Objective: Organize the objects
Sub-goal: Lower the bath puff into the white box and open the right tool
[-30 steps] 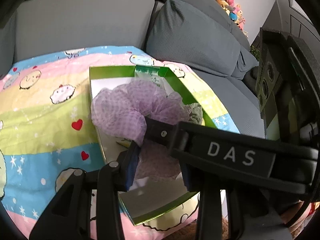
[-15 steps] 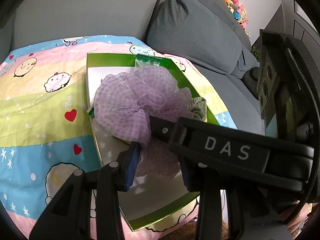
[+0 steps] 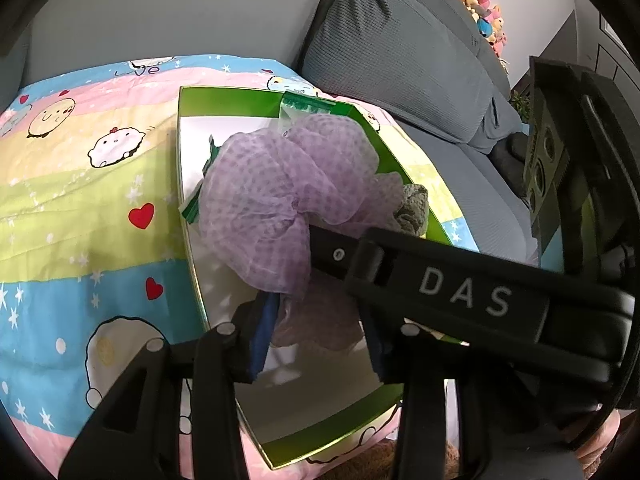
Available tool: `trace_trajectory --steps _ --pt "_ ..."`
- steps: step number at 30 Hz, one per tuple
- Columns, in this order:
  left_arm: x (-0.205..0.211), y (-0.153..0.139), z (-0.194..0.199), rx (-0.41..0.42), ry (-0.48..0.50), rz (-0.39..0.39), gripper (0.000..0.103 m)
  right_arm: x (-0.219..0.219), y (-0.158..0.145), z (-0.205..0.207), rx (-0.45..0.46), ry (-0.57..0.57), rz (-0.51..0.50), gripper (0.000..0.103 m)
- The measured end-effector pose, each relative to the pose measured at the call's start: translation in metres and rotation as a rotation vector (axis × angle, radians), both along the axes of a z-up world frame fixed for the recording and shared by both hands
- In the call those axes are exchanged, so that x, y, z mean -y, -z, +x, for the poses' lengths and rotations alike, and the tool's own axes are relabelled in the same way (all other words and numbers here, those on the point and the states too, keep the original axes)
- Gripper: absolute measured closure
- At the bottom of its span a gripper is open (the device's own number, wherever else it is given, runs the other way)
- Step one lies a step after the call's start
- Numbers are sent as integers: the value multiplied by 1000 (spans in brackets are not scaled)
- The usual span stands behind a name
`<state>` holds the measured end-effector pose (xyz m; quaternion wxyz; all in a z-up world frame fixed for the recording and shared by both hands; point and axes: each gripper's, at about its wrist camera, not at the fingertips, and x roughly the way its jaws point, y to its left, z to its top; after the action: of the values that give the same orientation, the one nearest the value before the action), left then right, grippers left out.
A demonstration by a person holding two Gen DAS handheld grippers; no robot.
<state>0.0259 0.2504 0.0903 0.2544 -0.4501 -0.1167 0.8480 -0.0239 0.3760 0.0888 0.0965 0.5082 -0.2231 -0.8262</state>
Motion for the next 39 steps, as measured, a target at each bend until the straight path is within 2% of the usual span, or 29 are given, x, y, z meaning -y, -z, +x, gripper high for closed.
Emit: trace_trajectory --steps 5,8,15,17,19,32,36,39 --pt "-1 1 -1 1 -1 -2 62 0 1 -1 6 6 4 65" --pt "-2 0 -1 1 0 -3 61 0 2 -2 11 24 41 60" --pt "-4 0 -3 8 3 0 57 -1 2 -3 16 23 27 60" --pt "-4 -2 -2 1 4 -2 54 -2 0 -2 12 24 27 60" --pt "-4 -4 0 -15 -4 -20 44 -3 -3 1 7 28 29 60" --pt "5 -27 13 -97 -12 -27 20 -7 -30 17 -74 47 24 59" --pt "7 -36 18 -129 -14 -36 3 -10 -39 22 -105 55 16 59" --pt "8 -42 21 -152 -9 -36 2 -11 -47 27 -135 59 14 59"
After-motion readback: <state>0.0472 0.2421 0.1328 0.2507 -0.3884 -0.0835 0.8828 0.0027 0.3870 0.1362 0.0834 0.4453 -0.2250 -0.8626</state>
